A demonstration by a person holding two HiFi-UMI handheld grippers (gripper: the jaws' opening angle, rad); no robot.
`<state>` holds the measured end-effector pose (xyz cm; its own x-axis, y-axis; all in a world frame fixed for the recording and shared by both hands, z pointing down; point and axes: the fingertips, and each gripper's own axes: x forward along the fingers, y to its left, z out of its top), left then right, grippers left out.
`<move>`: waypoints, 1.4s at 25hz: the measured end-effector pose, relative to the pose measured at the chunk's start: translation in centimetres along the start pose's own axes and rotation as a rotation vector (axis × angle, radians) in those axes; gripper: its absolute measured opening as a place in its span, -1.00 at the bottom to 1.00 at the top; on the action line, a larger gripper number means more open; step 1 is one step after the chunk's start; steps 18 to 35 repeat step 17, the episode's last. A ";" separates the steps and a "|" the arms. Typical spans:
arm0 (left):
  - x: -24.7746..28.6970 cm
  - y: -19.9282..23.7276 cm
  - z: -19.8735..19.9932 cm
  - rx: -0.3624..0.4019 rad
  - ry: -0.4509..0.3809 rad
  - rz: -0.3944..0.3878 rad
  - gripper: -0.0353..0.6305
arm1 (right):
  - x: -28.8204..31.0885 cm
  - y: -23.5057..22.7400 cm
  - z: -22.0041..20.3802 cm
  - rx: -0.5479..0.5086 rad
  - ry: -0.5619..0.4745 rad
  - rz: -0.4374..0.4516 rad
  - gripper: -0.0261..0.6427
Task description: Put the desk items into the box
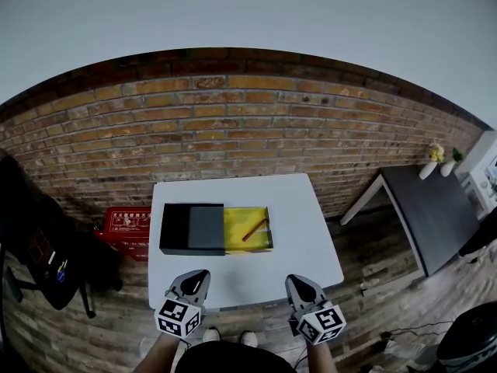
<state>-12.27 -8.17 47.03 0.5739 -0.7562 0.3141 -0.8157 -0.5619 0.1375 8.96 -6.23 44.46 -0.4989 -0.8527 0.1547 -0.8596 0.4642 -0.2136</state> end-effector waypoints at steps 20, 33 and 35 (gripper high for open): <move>0.8 0.8 0.4 0.000 -0.004 -0.015 -0.86 | 0.5 0.1 -0.1 -0.013 0.015 -0.031 -0.86; 0.8 0.8 0.4 0.000 -0.004 -0.015 -0.86 | 0.5 0.1 -0.1 -0.013 0.015 -0.031 -0.86; 0.8 0.8 0.4 0.000 -0.004 -0.015 -0.86 | 0.5 0.1 -0.1 -0.013 0.015 -0.031 -0.86</move>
